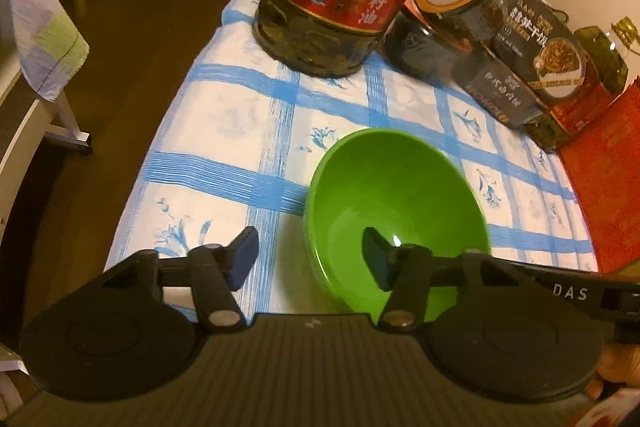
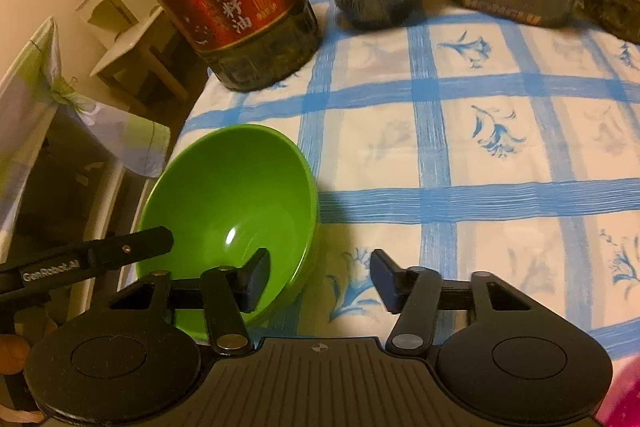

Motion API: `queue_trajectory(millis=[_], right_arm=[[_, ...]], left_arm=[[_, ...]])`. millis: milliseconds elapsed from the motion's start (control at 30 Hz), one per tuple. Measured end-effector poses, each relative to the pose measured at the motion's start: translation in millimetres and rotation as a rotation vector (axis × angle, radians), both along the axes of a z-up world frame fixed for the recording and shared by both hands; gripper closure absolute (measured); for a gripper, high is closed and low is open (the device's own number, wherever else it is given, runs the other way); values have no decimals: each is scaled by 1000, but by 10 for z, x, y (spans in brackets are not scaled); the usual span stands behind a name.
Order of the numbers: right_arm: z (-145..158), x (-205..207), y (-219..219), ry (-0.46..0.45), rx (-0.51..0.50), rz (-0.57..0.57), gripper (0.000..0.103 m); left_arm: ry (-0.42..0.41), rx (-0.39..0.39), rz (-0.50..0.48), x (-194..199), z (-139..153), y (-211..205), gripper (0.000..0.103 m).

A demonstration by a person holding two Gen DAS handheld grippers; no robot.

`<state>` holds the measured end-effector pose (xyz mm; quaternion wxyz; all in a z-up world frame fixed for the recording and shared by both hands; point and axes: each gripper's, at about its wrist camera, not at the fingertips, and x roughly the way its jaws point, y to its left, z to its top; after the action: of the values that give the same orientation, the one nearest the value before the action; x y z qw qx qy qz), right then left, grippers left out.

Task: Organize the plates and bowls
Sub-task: 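Close both tools on the rim of the green bowl, then lift the green bowl with both tools and carry it toward the orange bowl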

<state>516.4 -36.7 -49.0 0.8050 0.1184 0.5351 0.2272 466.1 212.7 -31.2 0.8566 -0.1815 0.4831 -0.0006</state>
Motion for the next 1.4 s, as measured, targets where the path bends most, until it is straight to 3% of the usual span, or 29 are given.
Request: queue_trajectory(millis=[267,433,667,933,1400], right_arm=[[-82,43,45,16,6,11,69],[-54,54,98,19,17,26,86],[70,10,76,-1,4,16,89],[555,-284,-156,-44,-4,1,89],[1279,-1390,-556,-112,14,-17,88]], left_arm=[[11,22,-26,59,-77,-76,78],[15,34,-24,51,-71,-100,90],[13,73,-51,7,57,-218,90],[-23,76,-75,-205,522,-435,90],[-97,86,-86,-1217,1269,-852,90]])
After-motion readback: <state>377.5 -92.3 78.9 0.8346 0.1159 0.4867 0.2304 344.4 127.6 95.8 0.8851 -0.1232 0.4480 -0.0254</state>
